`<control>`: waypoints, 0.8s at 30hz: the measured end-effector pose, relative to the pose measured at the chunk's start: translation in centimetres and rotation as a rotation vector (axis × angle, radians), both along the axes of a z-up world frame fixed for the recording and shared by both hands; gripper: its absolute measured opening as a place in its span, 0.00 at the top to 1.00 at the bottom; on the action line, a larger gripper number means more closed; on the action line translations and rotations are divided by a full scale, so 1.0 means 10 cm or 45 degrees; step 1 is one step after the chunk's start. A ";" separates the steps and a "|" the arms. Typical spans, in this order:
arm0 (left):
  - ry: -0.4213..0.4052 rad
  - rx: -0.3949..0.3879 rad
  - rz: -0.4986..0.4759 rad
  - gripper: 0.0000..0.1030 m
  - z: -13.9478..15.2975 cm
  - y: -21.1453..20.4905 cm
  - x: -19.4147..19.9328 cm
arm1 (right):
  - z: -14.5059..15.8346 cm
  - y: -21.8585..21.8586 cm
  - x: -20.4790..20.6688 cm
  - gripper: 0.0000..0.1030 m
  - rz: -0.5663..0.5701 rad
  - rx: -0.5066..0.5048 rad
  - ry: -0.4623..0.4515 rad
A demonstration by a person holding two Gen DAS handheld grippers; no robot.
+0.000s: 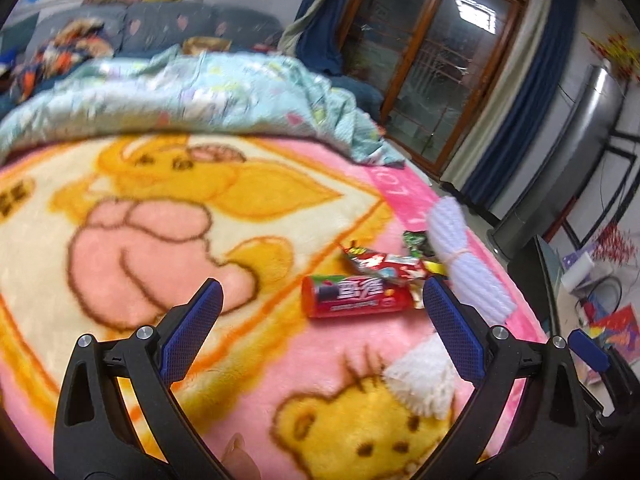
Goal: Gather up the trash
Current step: 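Grasp the white foam net with the right tool while the left tool grasps the red candy tube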
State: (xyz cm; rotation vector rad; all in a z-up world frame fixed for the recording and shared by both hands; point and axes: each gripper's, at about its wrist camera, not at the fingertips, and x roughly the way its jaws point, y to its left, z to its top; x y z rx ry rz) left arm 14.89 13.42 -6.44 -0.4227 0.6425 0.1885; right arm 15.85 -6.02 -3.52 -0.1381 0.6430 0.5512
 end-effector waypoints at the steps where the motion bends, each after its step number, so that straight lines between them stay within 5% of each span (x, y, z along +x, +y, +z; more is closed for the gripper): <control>1: 0.013 -0.025 0.003 0.11 -0.05 0.04 0.03 | -0.01 0.02 0.02 0.23 0.001 0.002 0.000; 11: 0.062 -0.240 -0.067 0.23 -0.33 0.22 0.37 | -0.11 0.22 0.35 0.24 -0.015 -0.021 0.018; 19: 0.173 0.070 -0.403 0.23 -0.29 -0.05 0.66 | -0.17 0.21 0.53 0.32 -0.004 -0.001 0.082; 24: 0.230 0.086 -0.481 0.26 -0.40 -0.13 0.71 | -0.26 0.23 0.64 0.52 0.031 0.027 0.177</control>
